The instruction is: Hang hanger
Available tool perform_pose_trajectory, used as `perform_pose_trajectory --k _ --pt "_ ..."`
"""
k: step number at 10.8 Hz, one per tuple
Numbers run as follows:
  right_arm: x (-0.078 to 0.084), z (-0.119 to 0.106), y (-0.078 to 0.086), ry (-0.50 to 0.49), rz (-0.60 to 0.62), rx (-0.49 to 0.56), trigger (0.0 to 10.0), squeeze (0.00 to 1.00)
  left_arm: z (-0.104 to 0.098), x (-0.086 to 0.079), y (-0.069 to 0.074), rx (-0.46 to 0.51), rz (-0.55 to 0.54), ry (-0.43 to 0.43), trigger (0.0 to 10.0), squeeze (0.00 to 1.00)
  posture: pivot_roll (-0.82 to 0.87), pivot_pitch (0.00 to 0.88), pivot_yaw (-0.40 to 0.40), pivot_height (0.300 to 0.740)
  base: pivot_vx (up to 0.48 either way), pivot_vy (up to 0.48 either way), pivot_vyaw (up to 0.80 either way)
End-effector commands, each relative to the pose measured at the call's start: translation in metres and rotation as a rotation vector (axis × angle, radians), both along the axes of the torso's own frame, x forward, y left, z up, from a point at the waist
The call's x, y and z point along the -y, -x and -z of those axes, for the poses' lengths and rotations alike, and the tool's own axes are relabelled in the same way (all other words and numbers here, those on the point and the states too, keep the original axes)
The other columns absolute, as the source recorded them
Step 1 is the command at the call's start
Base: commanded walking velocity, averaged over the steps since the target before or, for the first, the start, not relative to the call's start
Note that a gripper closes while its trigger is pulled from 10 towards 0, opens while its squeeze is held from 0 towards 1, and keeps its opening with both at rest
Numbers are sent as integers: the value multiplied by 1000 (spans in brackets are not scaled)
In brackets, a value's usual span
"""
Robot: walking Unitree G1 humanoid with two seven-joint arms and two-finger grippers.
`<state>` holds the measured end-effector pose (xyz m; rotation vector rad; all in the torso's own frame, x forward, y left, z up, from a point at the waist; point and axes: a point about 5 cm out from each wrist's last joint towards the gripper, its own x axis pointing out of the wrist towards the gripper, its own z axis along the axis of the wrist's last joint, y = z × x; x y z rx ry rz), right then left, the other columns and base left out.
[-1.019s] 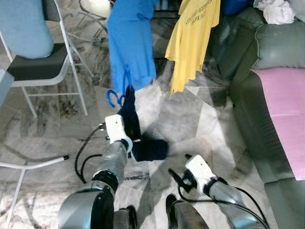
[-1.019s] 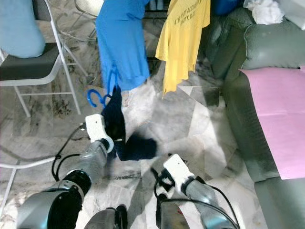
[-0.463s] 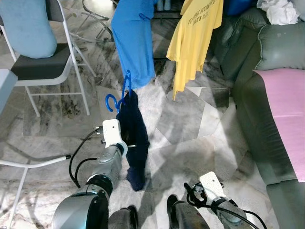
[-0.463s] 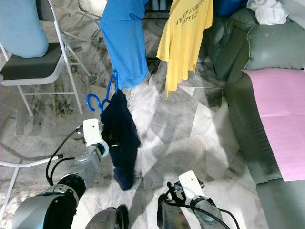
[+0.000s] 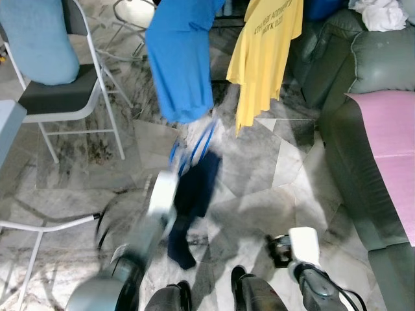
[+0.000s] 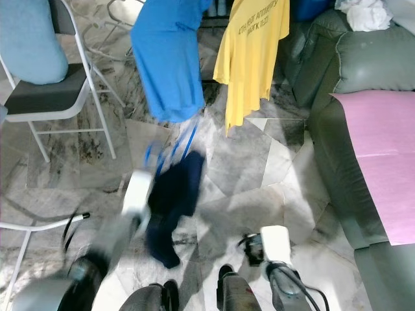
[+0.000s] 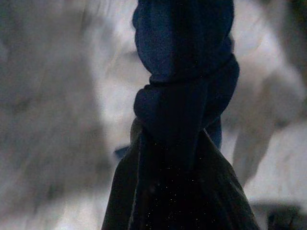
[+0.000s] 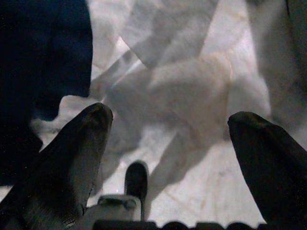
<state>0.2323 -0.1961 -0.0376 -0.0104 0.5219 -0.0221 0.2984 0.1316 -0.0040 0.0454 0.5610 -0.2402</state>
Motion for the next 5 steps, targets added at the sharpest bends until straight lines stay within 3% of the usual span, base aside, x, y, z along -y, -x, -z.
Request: perform_pose_trajectory --k 1,2,3,5 --pt "1 13 14 -37 67 -74 10000 980 11 -14 11 -50 -77 -21 10000 0 -211 204 94 740 0 0 0" --pt "4 18 20 -66 117 -115 10000 976 22 -32 24 -78 -196 -54 10000 0 -196 195 76 740 0 0 0" --pt "3 22 23 -45 92 -154 10000 980 30 -43 34 -98 -260 -87 10000 0 -180 183 58 740 0 0 0" --pt "-1 27 25 -12 41 -224 10000 980 39 -49 47 -128 -282 -113 10000 0 -151 162 29 740 0 0 0"
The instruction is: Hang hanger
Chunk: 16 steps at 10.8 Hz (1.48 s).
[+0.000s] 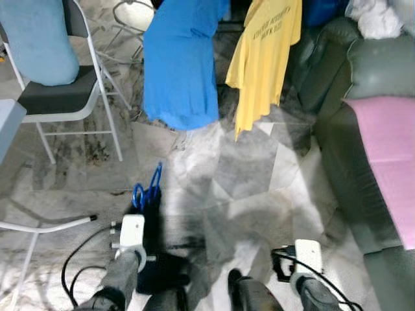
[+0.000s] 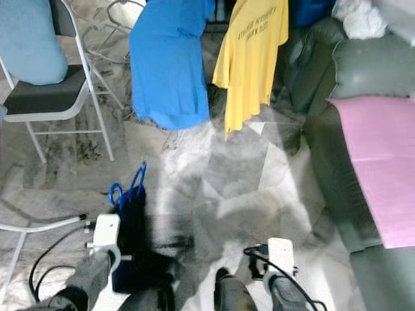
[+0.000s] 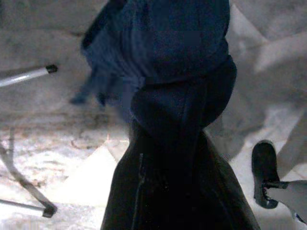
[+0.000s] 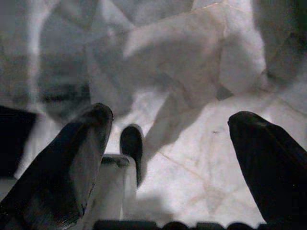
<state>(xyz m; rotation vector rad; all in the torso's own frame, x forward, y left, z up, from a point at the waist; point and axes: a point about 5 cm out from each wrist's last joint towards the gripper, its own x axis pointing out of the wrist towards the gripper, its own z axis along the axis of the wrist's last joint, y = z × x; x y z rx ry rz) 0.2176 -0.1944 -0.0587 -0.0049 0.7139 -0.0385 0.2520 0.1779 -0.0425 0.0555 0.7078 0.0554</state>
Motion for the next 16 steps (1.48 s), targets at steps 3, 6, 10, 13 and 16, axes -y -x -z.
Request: perform_pose_trajectory --k 3,6,10,13,16 --pt "-24 17 21 25 -150 -126 10000 980 10 -4 15 -53 -2 -29 10000 0 -126 138 17 740 0 0 0" --pt "-25 25 36 32 -166 -175 10000 976 14 -3 20 -81 46 -49 10000 0 -122 117 21 740 0 0 0" --pt "-15 30 46 56 -150 -229 10000 973 15 -3 21 -100 46 -44 10000 0 -121 103 20 740 0 0 0" --pt "-14 27 41 49 -136 -209 10000 976 18 -4 26 -124 71 -54 10000 0 -119 99 25 740 0 0 0" --pt "-15 28 42 49 -140 -209 10000 980 21 -5 30 -142 73 -55 10000 0 -116 102 32 740 0 0 0"
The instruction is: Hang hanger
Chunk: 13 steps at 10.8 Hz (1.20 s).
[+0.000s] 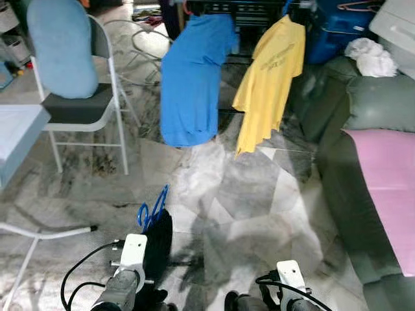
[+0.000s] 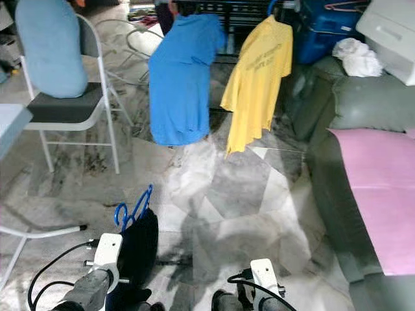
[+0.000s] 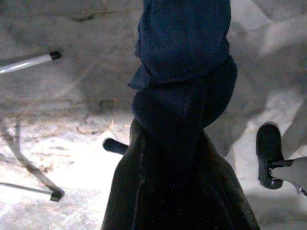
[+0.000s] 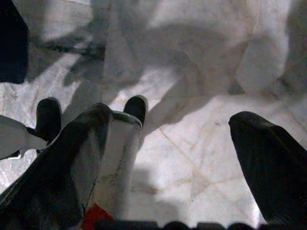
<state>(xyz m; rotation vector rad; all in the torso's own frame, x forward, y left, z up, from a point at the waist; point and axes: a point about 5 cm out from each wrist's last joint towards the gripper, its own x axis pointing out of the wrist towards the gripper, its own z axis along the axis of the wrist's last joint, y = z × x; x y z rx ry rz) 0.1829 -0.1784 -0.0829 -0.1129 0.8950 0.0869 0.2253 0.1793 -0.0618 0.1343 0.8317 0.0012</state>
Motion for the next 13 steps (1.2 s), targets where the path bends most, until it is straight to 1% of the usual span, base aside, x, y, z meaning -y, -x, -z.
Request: perform_pose_trajectory --k 1,2,4,5,6,7,8,9,10,11,12,13 --pt "2 2 5 3 16 -13 10000 980 2 -4 5 -17 3 -5 10000 0 -115 104 34 740 0 0 0" --pt "7 -11 -18 -18 95 103 10000 976 -2 -1 -2 19 56 2 10000 0 -118 111 35 740 0 0 0" --pt "16 -31 -44 -35 149 250 10000 976 -14 5 -18 101 121 39 10000 0 -122 125 37 740 0 0 0" --pt "25 -44 -57 -45 181 340 10000 973 -36 7 -43 218 267 16 10000 0 -122 138 41 740 0 0 0" --pt "32 -53 -64 -17 161 395 10000 949 -59 8 -65 318 405 -34 10000 0 -124 151 45 740 0 0 0" --pt "39 -57 -67 -28 182 415 10000 859 -77 10 -79 386 509 -48 10000 0 -129 163 52 740 0 0 0" --pt "47 -60 -66 -18 196 435 10000 663 -107 12 -99 494 632 -75 10000 0 -129 179 62 740 0 0 0" --pt "51 -60 -65 -13 214 440 10000 553 -125 19 -110 557 723 -84 10000 0 -129 185 69 740 0 0 0" --pt "52 -60 -64 -13 221 439 10000 447 -136 25 -115 587 824 -109 10000 0 -129 185 69 740 0 0 0" --pt "52 -60 -63 -22 234 448 10000 314 -149 34 -118 617 991 -194 10000 0 -127 191 79 740 0 0 0" --pt "52 -63 -66 -58 242 473 10000 0 -156 41 -119 636 1130 -274 10000 0 -130 195 92 740 0 0 0" --pt "52 -66 -68 -83 236 489 10000 0 -160 43 -121 642 1162 -300 10000 0 -131 196 95 740 0 0 0"
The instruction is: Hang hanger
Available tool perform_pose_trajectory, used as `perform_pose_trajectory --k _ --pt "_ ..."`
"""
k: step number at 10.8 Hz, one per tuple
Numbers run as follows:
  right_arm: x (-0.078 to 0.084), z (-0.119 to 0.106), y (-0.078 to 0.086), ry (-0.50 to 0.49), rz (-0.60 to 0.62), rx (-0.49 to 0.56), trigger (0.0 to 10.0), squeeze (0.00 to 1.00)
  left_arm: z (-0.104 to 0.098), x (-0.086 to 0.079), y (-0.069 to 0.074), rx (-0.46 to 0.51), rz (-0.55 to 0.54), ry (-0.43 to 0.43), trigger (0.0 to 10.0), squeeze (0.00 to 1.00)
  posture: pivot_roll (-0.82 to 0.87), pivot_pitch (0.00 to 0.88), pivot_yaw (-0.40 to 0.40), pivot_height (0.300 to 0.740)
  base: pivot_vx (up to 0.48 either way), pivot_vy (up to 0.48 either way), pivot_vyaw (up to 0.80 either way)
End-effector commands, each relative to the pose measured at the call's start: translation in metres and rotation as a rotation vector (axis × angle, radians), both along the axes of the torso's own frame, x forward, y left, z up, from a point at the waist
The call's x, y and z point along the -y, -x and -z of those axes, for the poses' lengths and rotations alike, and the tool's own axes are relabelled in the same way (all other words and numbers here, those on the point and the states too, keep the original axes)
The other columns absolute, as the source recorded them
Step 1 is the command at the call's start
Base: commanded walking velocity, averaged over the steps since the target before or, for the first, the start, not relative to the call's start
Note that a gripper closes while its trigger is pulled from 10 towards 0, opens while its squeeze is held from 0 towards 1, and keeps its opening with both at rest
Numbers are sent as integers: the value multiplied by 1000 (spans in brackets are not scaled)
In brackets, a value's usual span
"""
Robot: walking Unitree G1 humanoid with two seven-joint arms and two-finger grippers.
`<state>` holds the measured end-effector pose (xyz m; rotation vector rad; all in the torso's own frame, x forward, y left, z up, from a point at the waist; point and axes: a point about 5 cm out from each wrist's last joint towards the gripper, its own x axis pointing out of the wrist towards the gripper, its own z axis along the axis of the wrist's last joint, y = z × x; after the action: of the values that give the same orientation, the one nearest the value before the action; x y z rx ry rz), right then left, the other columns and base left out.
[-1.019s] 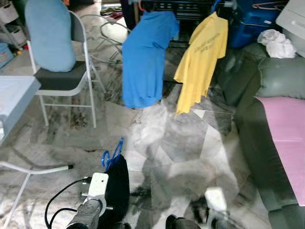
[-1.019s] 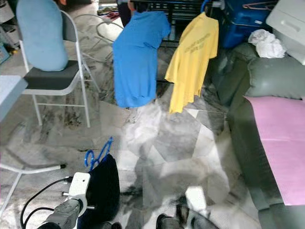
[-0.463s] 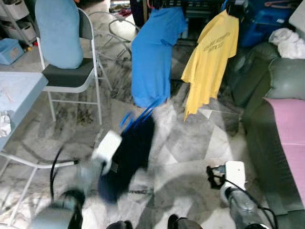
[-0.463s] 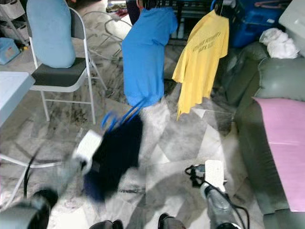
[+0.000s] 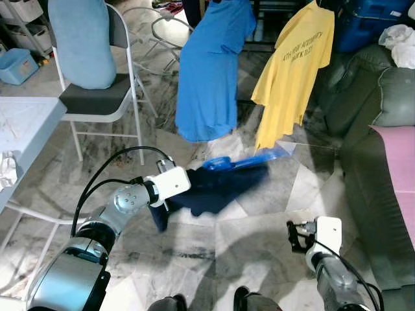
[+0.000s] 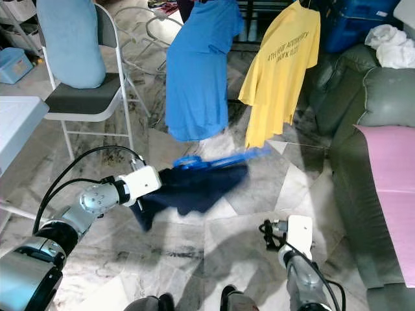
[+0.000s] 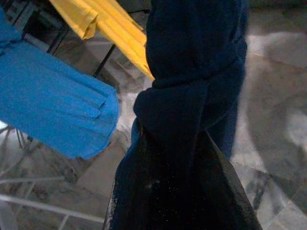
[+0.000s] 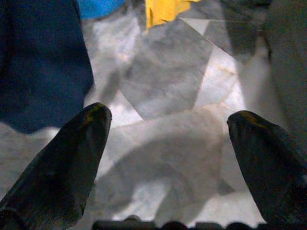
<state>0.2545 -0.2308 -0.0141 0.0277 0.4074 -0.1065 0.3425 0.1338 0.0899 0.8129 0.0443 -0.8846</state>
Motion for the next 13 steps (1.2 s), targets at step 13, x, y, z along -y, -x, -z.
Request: perform_pose_trajectory --k 13 --pt "24 -111 -22 244 -557 416 10000 0 -46 25 -3 191 241 139 10000 0 -162 224 137 740 0 0 0"
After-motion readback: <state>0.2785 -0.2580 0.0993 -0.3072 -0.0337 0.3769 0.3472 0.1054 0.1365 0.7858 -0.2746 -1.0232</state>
